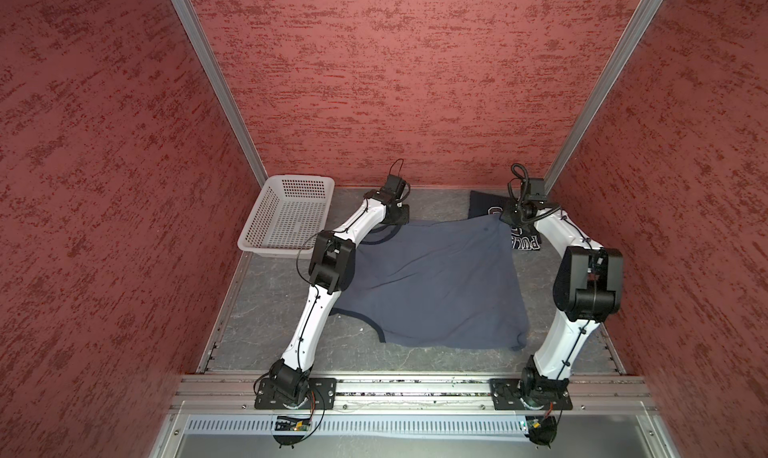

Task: Fold and stack tank tops
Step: Smooth out the tank top at the center of the table, then rotate the tank top at the center of the table.

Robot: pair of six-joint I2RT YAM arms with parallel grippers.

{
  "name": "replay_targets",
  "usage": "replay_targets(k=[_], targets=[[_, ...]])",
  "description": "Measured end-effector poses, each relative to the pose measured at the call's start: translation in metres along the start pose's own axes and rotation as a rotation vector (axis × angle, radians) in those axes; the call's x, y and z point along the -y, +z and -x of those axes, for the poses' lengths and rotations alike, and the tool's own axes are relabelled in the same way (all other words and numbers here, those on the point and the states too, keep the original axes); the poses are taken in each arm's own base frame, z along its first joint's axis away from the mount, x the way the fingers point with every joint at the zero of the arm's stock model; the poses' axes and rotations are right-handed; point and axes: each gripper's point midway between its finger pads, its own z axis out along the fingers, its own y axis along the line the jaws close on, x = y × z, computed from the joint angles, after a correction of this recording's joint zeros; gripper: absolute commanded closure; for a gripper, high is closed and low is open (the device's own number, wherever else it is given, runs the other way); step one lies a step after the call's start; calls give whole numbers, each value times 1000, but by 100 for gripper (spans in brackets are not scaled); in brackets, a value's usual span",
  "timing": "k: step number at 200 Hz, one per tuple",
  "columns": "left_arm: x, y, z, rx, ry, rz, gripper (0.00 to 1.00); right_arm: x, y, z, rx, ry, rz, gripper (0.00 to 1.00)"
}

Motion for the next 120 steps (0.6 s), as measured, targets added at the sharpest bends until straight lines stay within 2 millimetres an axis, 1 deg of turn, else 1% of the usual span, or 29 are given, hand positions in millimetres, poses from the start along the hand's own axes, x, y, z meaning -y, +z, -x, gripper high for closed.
replay_targets(k=[12, 30, 45, 64, 85, 120], targets=[[1, -1, 3, 7, -2, -7, 81, 0, 0, 0, -1, 0, 1, 99], [2, 0, 5, 11, -4, -16, 69, 0, 0, 0, -1, 0, 1, 99], [1, 3, 5, 9, -3, -13, 66, 0, 0, 0, -1, 0, 1, 99], [-3, 6, 0, -8, -9, 4, 61, 0, 0, 0, -1, 0, 1, 99], [-4, 7, -5, -23, -12, 13, 62, 0, 0, 0, -1, 0, 1, 99], [-4, 14, -12, -44, -24, 18, 74, 0, 0, 0, -1, 0, 1, 99]])
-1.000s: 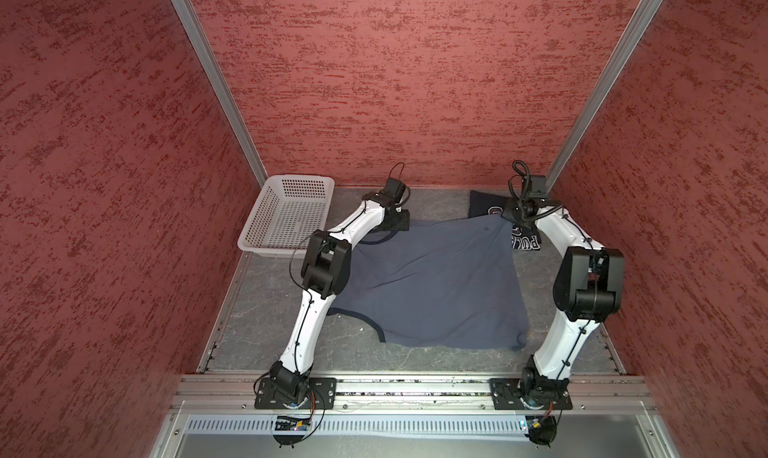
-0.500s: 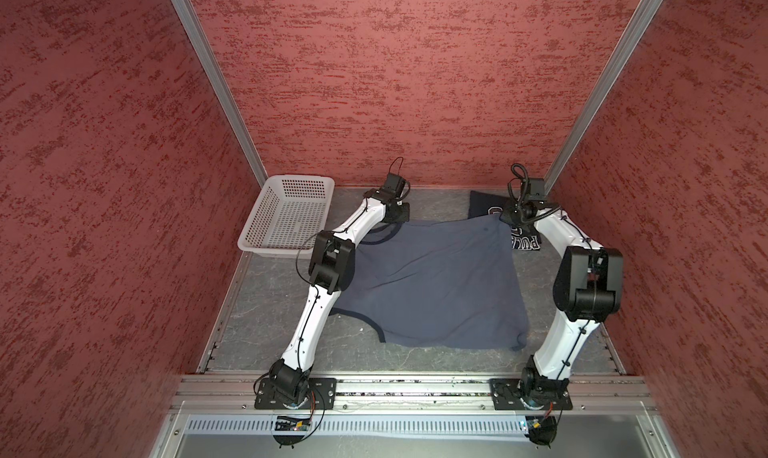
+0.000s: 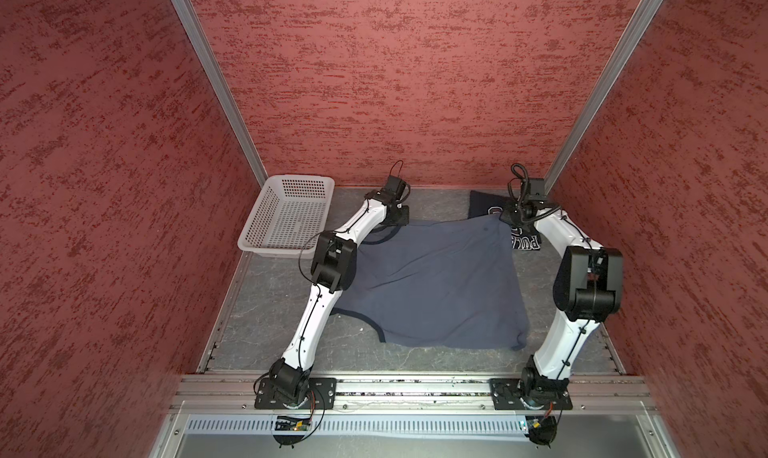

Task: Fold and stack tank tops
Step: Rotate the tank top at the center of the table.

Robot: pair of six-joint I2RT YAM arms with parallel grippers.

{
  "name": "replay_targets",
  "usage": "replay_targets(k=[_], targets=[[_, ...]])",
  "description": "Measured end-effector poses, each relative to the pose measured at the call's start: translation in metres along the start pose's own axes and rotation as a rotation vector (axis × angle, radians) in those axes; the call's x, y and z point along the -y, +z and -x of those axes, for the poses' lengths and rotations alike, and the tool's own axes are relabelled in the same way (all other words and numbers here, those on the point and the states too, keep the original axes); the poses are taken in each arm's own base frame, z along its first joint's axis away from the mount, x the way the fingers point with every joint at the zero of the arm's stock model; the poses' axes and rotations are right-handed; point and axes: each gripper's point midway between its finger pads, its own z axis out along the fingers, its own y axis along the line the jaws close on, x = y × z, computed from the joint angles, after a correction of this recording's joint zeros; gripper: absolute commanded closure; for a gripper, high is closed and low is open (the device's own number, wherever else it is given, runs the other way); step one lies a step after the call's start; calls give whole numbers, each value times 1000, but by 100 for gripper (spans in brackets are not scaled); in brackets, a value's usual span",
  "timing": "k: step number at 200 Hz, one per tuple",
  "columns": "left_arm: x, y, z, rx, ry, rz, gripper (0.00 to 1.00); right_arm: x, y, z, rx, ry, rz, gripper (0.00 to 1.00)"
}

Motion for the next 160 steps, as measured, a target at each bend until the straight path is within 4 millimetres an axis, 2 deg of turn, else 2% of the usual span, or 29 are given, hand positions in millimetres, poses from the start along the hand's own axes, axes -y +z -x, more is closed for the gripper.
replay_targets(k=[37, 59, 88, 113, 138, 160], targets=[[-2, 6, -6, -21, -6, 8, 92, 0, 0, 0, 0, 0, 0, 99], [-1, 1, 1, -6, -10, 4, 100, 0, 0, 0, 0, 0, -1, 100], [-2, -5, 14, 22, -44, -33, 100, 4, 0, 1, 2, 3, -12, 100], [-19, -8, 26, 31, -121, -73, 100, 20, 3, 6, 1, 31, -25, 100], [-29, -22, 47, 63, -176, -121, 100, 29, 15, 11, -14, 55, -18, 100], [-24, -33, 63, 102, -198, -167, 100, 27, 28, 17, -19, 59, -4, 100]])
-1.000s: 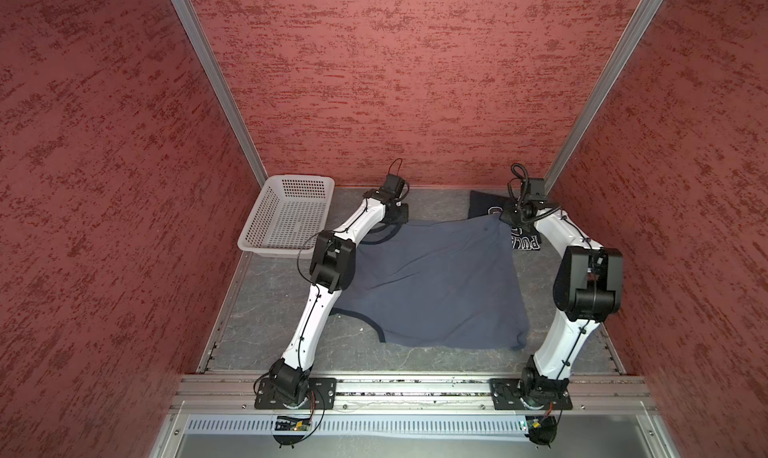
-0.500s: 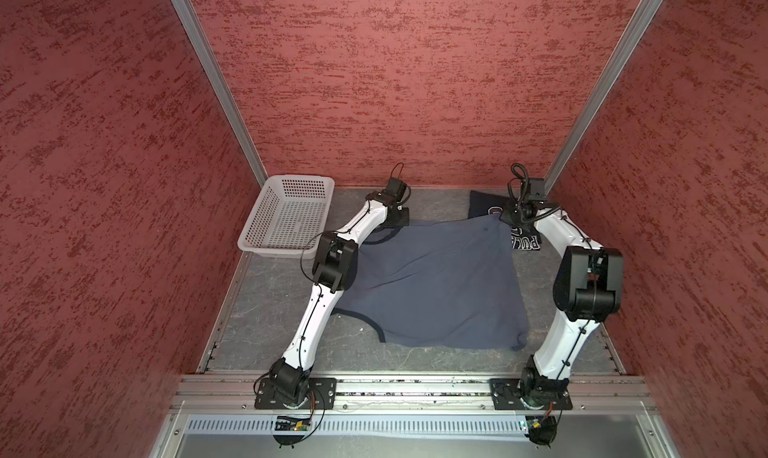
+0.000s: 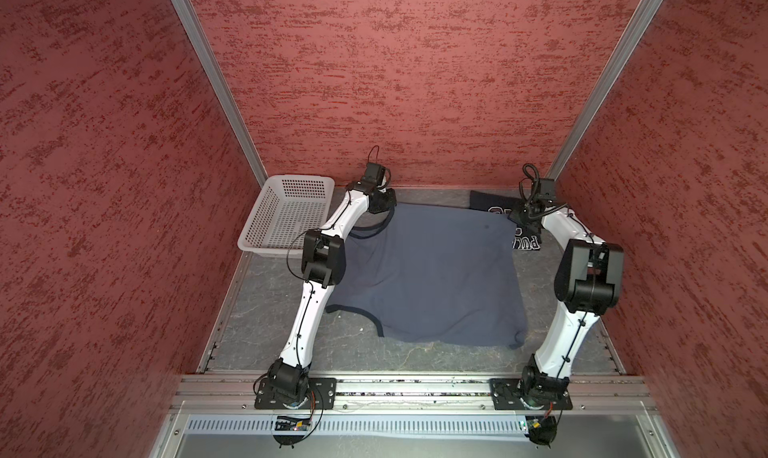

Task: Fold and stack tank tops
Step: Rotate the tank top at the center of the table.

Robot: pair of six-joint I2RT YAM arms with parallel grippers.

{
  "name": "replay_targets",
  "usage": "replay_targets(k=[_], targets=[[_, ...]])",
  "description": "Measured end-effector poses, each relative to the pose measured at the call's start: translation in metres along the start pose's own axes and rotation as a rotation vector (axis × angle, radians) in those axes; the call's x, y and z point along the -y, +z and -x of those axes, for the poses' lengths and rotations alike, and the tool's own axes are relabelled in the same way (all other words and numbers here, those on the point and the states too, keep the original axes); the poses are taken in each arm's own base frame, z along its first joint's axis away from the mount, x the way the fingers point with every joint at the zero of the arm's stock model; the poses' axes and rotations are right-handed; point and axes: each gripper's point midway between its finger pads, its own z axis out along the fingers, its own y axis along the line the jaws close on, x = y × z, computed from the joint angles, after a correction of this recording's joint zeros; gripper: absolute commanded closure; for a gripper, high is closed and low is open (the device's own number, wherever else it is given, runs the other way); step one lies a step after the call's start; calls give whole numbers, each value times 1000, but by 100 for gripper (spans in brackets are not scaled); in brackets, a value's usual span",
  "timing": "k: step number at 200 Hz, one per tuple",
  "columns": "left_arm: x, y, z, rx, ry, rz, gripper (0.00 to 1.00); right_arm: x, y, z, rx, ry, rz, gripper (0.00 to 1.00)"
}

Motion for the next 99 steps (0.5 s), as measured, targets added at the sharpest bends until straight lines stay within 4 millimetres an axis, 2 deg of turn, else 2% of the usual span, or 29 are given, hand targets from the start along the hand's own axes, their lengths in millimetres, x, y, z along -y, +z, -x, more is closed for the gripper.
replay_targets(k=[13, 25, 30, 38, 65, 85, 99], targets=[[5, 1, 0, 0, -11, -20, 100, -1, 7, 2, -3, 0, 1, 100], [7, 4, -3, -8, -19, -30, 90, -3, 12, 4, -4, -2, 5, 100], [7, 5, -4, -11, -26, -34, 87, -4, 13, 5, -5, -2, 5, 95], [8, 9, -7, -20, -30, -40, 81, -4, 16, 6, -7, -2, 5, 81], [7, 15, -12, -38, -28, -39, 47, -5, 13, 11, -6, -2, 1, 48], [1, 12, -21, -67, -18, 10, 28, -3, 4, 12, -1, 0, -14, 33], [-6, 1, -30, -91, -5, 72, 22, 1, -10, 6, -5, 10, -30, 30]])
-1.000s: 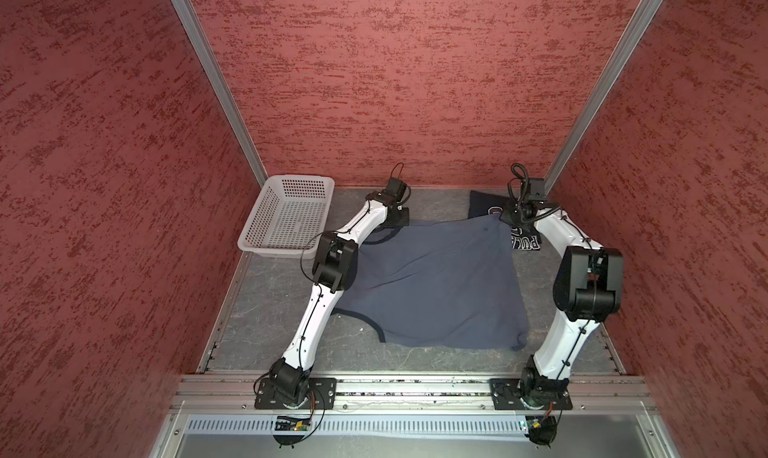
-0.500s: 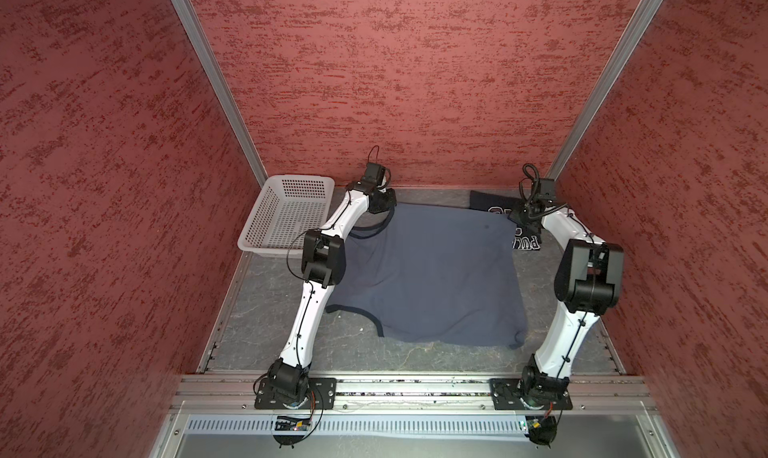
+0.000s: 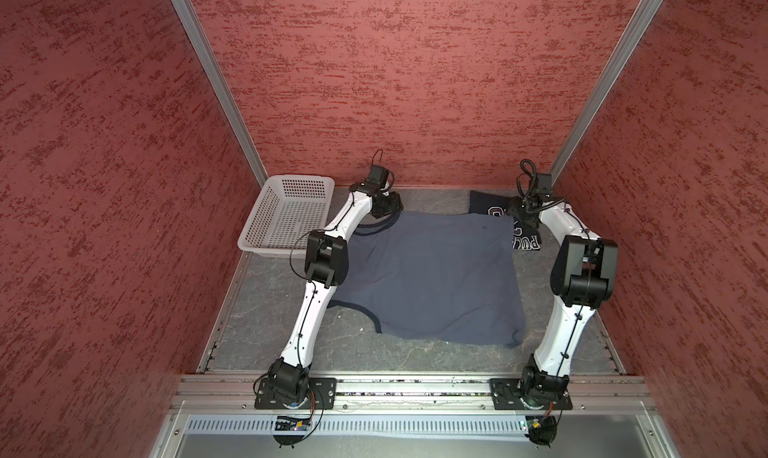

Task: Fold and stack tank tops
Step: Rotate the tank top at the center of the table.

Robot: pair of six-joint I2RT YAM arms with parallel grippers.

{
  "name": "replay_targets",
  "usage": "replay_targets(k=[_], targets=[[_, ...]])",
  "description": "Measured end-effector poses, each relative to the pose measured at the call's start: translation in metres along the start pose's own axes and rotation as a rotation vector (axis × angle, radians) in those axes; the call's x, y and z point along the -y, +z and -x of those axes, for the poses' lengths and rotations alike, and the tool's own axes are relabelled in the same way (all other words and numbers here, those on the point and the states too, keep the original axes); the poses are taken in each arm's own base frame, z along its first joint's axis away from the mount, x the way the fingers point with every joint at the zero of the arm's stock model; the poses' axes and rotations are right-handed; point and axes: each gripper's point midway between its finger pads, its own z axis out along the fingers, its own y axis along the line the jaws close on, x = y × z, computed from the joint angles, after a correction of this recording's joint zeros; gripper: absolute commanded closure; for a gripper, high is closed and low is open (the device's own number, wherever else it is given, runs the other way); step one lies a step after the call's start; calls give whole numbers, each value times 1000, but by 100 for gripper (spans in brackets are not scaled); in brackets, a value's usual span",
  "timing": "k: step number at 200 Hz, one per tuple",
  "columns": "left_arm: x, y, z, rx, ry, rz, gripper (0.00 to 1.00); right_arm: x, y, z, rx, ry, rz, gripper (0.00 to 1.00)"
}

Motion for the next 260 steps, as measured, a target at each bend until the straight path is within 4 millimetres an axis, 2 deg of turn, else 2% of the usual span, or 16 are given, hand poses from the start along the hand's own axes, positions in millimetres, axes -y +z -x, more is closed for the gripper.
replay_targets(k=[17, 39, 50, 65, 81, 100, 114, 131, 144, 164, 211, 242, 260], targets=[[-7, -23, -26, -44, 18, 78, 21, 7, -26, -15, -2, 12, -6, 29], [1, -70, -80, -93, 54, 110, 22, 15, -63, -49, -11, 26, 7, 30], [9, -93, -108, -103, 70, 98, 23, 20, -73, -68, -26, 30, 11, 30], [20, -110, -144, -114, 91, 65, 23, 26, -80, -99, -65, 33, 15, 30], [23, -113, -184, -158, 97, 49, 24, 31, -81, -133, -121, 32, 16, 30], [15, -100, -228, -233, 88, 64, 25, 33, -82, -168, -183, 29, 21, 30], [7, -89, -258, -293, 76, 80, 26, 34, -83, -187, -215, 29, 26, 30], [2, -80, -280, -336, 57, 92, 28, 36, -82, -202, -241, 35, 25, 29], [1, -74, -283, -341, 29, 89, 31, 39, -80, -210, -259, 44, 20, 30], [-5, -67, -272, -311, -21, 87, 31, 39, -79, -215, -273, 52, 20, 29], [-33, -57, -224, -203, -121, 93, 32, 33, -78, -219, -278, 53, 33, 29], [-52, -51, -190, -124, -172, 104, 32, 26, -87, -237, -305, 35, 38, 30], [-57, -49, -178, -96, -185, 107, 30, 23, -97, -251, -317, 26, 42, 31]])
